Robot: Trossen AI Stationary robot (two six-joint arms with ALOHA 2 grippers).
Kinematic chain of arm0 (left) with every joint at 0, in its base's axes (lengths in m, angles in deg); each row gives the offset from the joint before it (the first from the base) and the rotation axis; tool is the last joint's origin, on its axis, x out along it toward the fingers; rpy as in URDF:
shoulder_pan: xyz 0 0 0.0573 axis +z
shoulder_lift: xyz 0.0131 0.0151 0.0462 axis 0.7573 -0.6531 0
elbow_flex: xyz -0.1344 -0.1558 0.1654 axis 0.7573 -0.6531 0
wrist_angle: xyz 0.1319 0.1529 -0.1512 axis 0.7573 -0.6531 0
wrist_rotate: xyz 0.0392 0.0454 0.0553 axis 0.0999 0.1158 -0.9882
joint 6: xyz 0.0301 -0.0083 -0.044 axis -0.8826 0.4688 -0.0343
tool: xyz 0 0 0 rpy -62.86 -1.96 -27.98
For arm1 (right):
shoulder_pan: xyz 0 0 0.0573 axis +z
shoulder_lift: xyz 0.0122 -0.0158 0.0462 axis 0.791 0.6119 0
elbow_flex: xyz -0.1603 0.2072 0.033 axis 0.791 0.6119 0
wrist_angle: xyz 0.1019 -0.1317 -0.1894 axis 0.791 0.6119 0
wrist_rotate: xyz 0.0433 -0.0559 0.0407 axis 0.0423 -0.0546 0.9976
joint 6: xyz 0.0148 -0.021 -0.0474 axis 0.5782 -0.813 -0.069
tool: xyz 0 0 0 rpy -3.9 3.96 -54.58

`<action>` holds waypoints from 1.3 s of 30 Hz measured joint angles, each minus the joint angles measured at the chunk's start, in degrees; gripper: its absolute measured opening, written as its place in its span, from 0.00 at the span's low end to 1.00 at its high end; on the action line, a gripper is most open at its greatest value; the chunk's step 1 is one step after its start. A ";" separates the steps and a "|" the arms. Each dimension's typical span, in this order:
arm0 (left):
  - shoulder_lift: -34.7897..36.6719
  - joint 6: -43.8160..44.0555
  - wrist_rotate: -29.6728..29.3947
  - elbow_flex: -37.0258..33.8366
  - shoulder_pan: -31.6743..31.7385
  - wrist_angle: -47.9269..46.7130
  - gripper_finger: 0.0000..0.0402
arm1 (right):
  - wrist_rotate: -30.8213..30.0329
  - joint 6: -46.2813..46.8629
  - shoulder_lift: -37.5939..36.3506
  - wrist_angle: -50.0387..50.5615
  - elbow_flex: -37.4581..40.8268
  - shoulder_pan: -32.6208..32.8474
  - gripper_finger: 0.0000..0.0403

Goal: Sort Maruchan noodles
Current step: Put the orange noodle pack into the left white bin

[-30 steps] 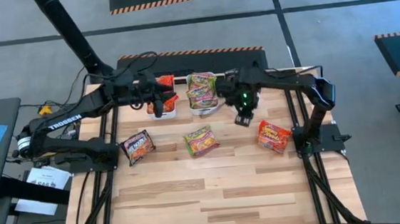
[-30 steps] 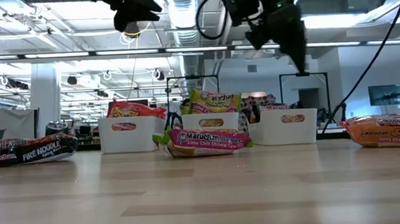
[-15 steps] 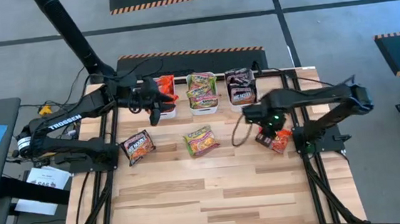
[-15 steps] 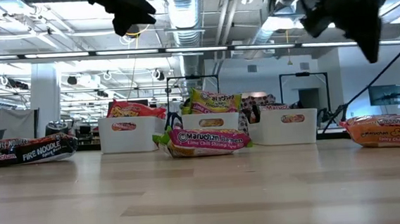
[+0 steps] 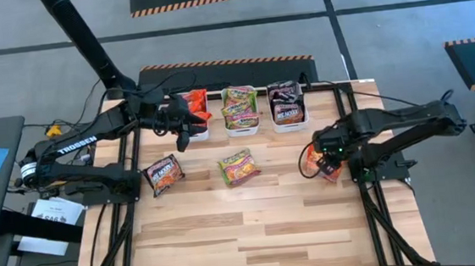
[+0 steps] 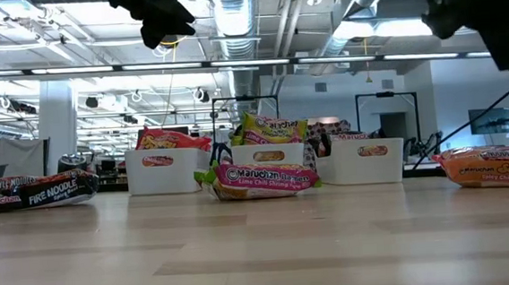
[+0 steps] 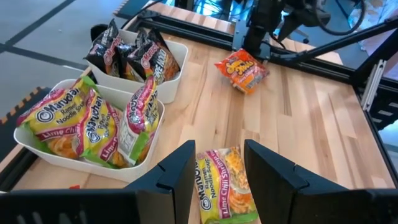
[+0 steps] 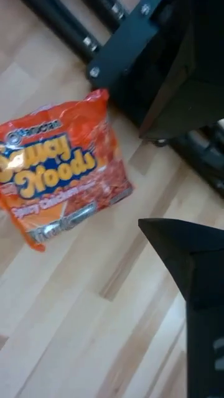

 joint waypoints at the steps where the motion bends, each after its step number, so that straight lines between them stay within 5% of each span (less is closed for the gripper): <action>1: 0.00 -0.01 -0.01 0.00 0.00 0.01 0.31 | -0.02 0.15 -0.53 -1.26 1.20 -0.06 0.60; 16: 0.00 0.05 -0.31 0.00 0.00 0.17 0.31 | -1.60 -0.83 3.75 -16.82 15.94 -0.97 0.62; 28: -0.02 0.54 -3.16 0.02 0.00 0.16 0.31 | -2.54 -2.74 13.20 -22.55 19.17 -6.84 0.61; 32: -0.02 0.55 -3.41 0.02 0.02 0.15 0.31 | -1.86 -3.24 14.36 -24.12 19.17 -6.82 0.52; 39: -0.02 0.69 -3.42 0.02 0.02 0.14 0.31 | -1.53 -1.64 13.73 -24.40 19.33 -6.82 0.19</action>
